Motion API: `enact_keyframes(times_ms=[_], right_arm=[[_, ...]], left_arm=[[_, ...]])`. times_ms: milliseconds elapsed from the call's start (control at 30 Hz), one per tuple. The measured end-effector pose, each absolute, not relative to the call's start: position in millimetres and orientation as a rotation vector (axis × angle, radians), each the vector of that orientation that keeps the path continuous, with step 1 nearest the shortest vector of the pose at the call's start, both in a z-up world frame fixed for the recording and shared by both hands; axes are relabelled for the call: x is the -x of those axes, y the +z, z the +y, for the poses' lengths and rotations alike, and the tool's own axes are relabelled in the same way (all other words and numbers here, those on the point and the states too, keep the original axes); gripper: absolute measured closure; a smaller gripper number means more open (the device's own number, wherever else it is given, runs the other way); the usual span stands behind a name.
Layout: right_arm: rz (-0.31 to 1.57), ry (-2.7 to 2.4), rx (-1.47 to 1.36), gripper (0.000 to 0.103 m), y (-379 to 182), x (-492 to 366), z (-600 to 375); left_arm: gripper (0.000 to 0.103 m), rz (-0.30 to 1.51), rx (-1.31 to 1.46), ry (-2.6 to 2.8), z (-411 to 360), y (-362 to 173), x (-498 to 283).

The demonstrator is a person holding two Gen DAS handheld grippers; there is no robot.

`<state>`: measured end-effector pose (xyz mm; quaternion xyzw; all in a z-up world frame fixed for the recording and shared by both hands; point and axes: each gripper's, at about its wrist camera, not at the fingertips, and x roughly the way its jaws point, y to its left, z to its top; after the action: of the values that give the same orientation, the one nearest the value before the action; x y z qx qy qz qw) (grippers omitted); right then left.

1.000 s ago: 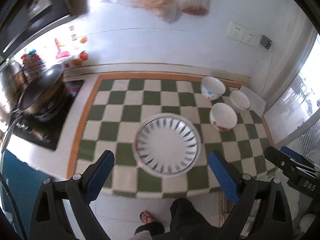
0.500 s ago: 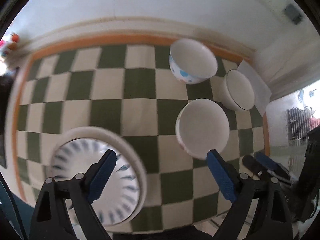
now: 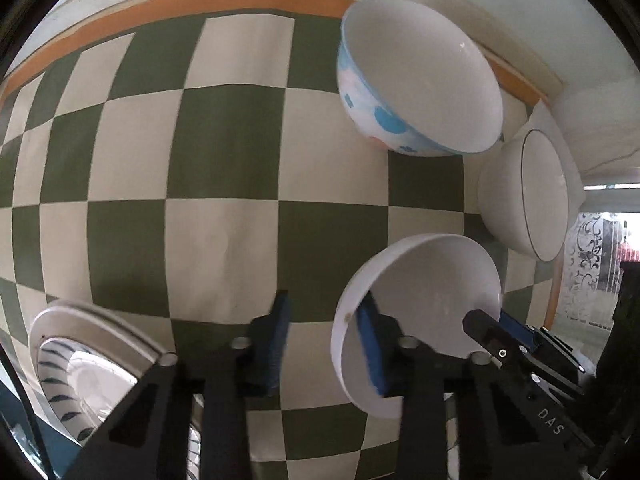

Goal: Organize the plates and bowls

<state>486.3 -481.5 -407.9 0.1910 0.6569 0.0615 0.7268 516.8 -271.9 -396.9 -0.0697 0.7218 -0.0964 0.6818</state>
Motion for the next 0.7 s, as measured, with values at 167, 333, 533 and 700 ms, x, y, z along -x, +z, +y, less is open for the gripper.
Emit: enact_keyframes(times_ms=[167, 333, 533, 700], right_arm=[[1.522, 0.144, -0.418, 0.09, -415, -499, -475], [1.56, 0.124, -0.448, 0.094, -418, -505, -473], [1.581, 0.112, -0.454, 0.094, -415, -502, -470], [1.602, 0.131, -0.431, 0.094, -402, -483, -465]], left_arm=[[0.089, 1.622, 0.107, -0.249, -283, -394, -515], [0.091, 1.621, 0.073, -0.264, -291, -388, -508], [0.091, 1.625, 0.062, -0.266, -299, -383, -498], [0.091, 1.625, 0.032, -0.288, -308, -376, -473]])
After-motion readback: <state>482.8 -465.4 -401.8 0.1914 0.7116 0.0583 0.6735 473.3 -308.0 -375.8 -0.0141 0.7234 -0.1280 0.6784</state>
